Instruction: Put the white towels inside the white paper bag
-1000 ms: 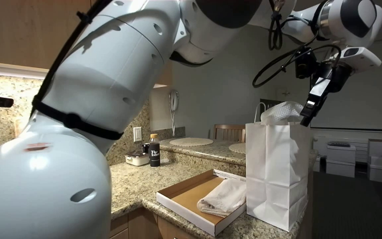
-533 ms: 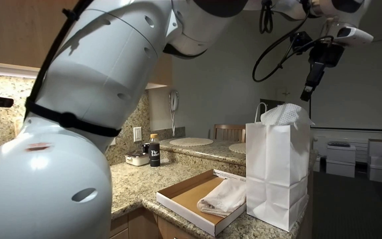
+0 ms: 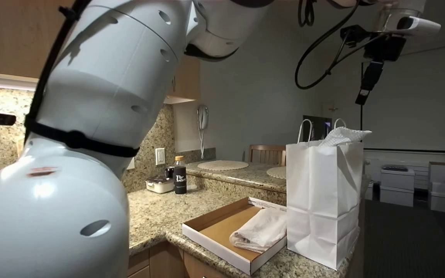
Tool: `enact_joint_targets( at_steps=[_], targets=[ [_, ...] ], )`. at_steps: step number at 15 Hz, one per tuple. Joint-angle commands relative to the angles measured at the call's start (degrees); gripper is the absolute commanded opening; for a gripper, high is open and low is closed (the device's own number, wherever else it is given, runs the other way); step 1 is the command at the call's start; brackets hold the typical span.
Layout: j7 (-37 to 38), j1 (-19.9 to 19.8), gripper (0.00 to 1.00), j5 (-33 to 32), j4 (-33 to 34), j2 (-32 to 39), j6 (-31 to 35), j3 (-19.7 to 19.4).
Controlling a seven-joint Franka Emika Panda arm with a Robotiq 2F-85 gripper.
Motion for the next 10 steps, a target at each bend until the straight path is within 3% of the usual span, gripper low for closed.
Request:
enact_joint_targets(
  at_steps=[1,5,10],
  targets=[
    [1.7,-0.7,1.00,-0.6,-3.0,-0.5,-1.3,-1.2],
    [1.5,0.0,1.00,-6.3,-1.3,4.0,-11.9,-1.8],
    [7.1,0.4,1.00,-10.1,-0.2,8.1,-14.8,-2.6]
  ],
)
